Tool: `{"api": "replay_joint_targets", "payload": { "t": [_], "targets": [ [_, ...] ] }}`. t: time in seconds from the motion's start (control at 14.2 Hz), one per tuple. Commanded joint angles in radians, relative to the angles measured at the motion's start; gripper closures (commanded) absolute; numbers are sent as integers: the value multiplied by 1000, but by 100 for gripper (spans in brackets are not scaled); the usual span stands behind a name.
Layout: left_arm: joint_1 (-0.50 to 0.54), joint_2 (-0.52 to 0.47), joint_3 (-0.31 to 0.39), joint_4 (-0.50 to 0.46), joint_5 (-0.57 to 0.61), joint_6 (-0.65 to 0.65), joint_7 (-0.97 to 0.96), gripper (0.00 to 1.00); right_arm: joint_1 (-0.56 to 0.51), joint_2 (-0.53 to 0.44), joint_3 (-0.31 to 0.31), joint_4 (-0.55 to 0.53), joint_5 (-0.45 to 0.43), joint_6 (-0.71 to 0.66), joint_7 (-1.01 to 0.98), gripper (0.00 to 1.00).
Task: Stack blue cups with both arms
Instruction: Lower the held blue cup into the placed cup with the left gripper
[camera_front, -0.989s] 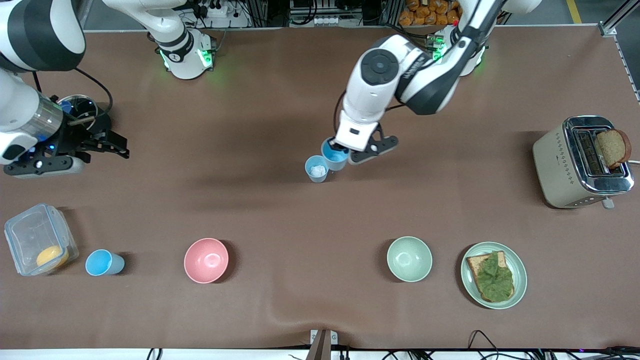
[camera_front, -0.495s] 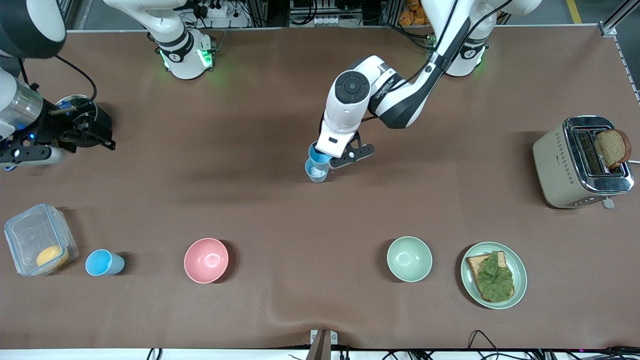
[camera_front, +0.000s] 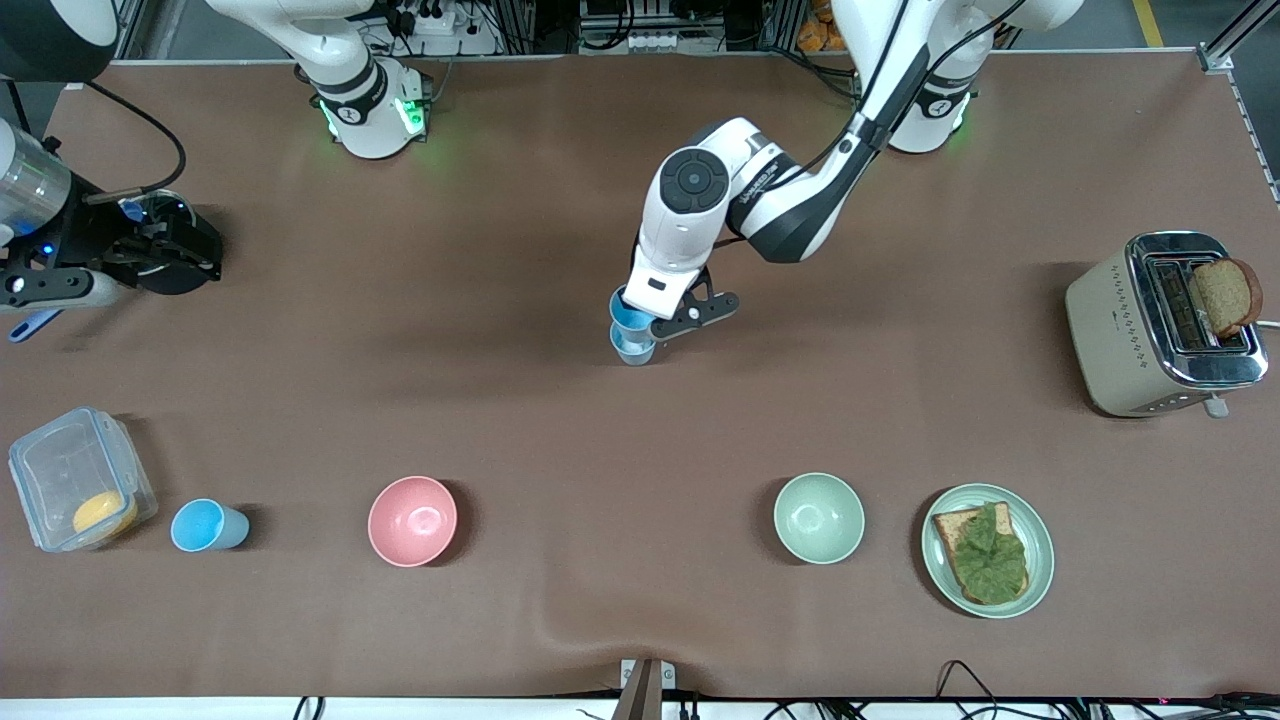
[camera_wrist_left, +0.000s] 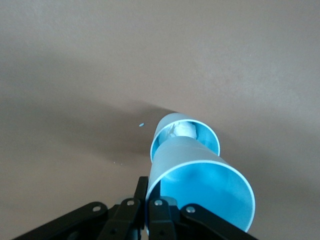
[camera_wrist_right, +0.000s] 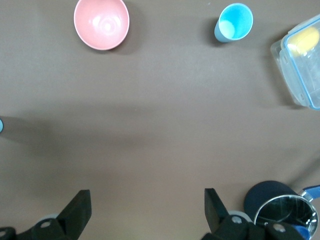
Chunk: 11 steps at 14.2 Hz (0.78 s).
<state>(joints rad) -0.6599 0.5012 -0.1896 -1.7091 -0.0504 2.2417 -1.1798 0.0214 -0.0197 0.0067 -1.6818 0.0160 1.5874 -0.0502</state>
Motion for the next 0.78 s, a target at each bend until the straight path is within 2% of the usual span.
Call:
{"api": "replay_joint_targets", "payload": {
  "t": [0.0,0.14,0.21,0.28,0.35,0.71],
  "targets": [
    [-15,33,5,42,20,-7,-29,100,17,-5,1,10,-16,-17,9,0],
    [-14,33,5,43,15,-7,-32,100,15,-5,1,10,-16,-14,10,0],
    [-9,31,5,43,11,-7,-47,86,15,-5,1,10,-16,-15,9,0],
    [-4,31,5,45,0,-7,-70,32,15,-5,1,8,-16,-15,9,0],
    [-4,31,5,46,0,-7,-73,0,14,-3,1,8,-14,-14,9,0],
    [3,23,10,45,6,-8,-63,0,17,-5,1,10,-10,-12,9,0]
  ]
}}
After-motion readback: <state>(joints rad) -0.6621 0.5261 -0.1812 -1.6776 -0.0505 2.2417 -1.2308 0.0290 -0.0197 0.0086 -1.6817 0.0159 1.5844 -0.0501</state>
